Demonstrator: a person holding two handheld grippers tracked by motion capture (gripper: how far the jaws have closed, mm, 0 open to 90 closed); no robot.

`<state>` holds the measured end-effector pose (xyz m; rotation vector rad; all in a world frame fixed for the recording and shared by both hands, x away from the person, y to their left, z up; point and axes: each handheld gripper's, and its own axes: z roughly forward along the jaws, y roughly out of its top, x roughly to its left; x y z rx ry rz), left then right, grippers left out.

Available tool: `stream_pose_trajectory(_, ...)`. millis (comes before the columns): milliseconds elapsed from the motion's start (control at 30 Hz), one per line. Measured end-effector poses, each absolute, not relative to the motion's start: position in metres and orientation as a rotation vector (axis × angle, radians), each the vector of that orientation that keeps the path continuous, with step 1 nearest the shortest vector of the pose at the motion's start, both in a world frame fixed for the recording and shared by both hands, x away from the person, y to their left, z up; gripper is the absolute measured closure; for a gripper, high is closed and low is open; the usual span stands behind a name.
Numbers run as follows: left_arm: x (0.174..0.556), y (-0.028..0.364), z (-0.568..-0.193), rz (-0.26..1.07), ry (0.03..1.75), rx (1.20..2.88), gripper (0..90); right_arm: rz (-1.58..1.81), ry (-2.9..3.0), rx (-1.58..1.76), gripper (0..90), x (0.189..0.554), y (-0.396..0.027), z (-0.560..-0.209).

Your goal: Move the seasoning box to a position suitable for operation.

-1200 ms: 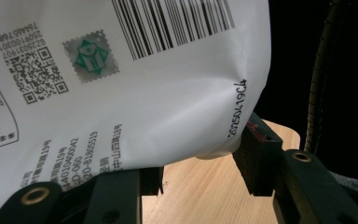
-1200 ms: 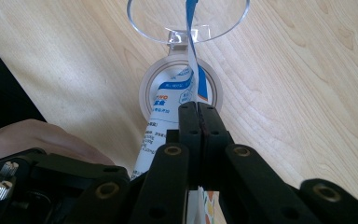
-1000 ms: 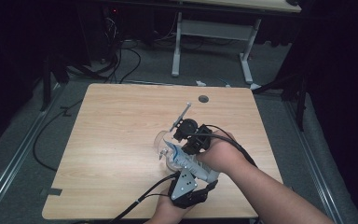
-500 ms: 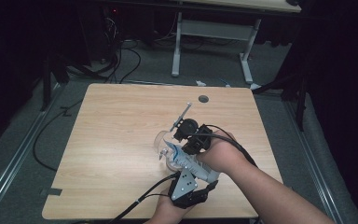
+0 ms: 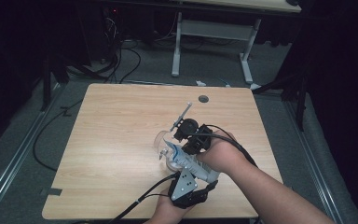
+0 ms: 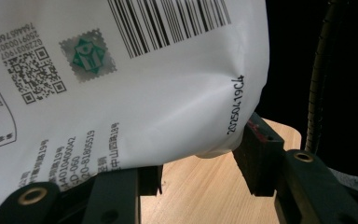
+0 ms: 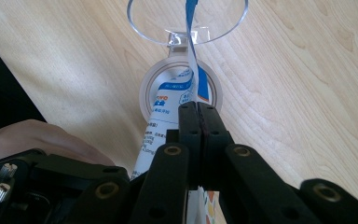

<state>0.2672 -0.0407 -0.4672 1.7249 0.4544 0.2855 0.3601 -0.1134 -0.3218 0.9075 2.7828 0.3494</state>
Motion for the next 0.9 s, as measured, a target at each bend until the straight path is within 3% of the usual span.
stream_pose_trajectory(900,0.2655,-0.0405,-0.4684,0.284,0.452,1.715,55.9,0.345,2.787,0.896,89.8,0.3595,-0.1114,-0.3245)
